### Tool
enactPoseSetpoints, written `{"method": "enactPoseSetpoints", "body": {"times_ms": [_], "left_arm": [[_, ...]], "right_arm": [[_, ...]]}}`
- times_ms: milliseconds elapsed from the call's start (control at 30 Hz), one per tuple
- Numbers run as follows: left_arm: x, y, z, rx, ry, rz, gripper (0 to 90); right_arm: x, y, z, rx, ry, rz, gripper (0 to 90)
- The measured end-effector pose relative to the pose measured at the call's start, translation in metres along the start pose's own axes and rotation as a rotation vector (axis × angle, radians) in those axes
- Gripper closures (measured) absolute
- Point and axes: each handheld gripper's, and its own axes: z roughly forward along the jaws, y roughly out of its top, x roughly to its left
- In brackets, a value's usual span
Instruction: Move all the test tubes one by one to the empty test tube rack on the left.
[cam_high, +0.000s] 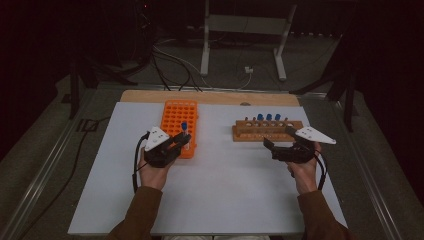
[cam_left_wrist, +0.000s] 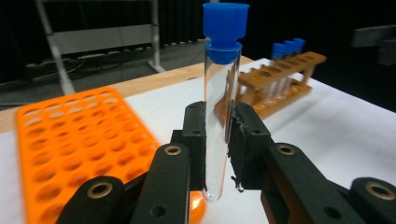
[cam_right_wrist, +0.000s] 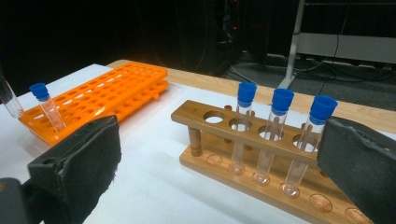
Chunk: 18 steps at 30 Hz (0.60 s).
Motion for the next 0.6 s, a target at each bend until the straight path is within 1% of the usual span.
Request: {"method": "enactPoseSetpoints", "body": {"times_ms": [100,167,267,333,500,600], "left_arm": [[0.008,-0.004,-0.002,-0.002,0.034,-0.007,78.5],[0.012,-0.006,0.0,0.006,0.053,-0.012,78.5],[0.019,-0.012,0.008,0.019,0.08,-0.021,78.5],[0.021,-0.015,0.013,0.03,0.089,-0.021,78.5],[0.021,-0.022,0.023,0.051,0.087,-0.022,78.5],[0.019,-0.024,0.027,0.071,0.09,-0.003,78.5]], "right_arm": [[0.0,0.0,-0.001,-0.005,0.0,0.003,0.0],[0.0,0.0,-0.001,-0.007,0.002,0.003,0.0],[0.0,0.0,-0.001,-0.008,0.005,0.002,0.0],[0.0,0.0,-0.001,-0.008,0.007,0.0,0.0],[0.0,-0.001,-0.002,-0.011,0.008,0.001,0.0],[-0.001,-0.001,-0.002,-0.01,0.01,0.004,0.0]]}}
